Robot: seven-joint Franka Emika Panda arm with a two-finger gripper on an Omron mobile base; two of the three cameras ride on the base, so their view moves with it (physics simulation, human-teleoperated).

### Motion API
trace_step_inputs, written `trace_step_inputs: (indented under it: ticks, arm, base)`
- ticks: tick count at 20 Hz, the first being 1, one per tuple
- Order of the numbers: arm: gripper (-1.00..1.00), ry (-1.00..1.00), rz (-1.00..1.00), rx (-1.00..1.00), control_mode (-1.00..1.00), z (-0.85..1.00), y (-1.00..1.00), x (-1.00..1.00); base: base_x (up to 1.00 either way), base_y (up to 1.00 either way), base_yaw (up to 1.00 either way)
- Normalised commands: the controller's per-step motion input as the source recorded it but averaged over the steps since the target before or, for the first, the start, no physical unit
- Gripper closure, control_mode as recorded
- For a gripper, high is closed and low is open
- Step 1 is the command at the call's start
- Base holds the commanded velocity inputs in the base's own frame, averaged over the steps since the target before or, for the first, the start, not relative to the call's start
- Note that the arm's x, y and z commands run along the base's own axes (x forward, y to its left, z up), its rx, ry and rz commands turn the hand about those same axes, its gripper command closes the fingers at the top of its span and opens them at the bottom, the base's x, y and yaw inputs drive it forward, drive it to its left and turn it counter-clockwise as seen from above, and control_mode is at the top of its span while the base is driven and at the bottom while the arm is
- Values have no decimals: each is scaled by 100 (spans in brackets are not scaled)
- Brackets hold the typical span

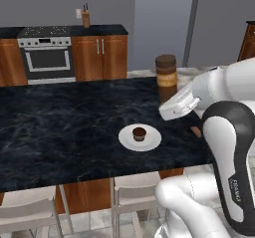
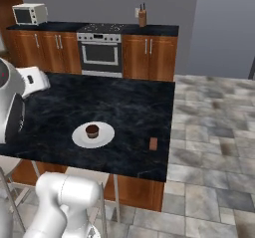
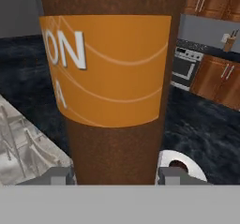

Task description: Take the cinnamon bottle from the cabinet and place it on the dining table, next to the plate with the cupcake. Then take the chocolate from the dining counter and place it on the cupcake plate.

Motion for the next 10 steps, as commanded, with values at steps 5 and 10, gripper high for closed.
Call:
trace_step_inputs:
  ticks: [5, 10]
  arm:
    - [100, 1, -58, -3, -100, -25, 33, 29]
    - [100, 1, -42, -1, -100, -26, 27, 11]
  base:
    - [0, 0, 0]
    - [0, 0, 0]
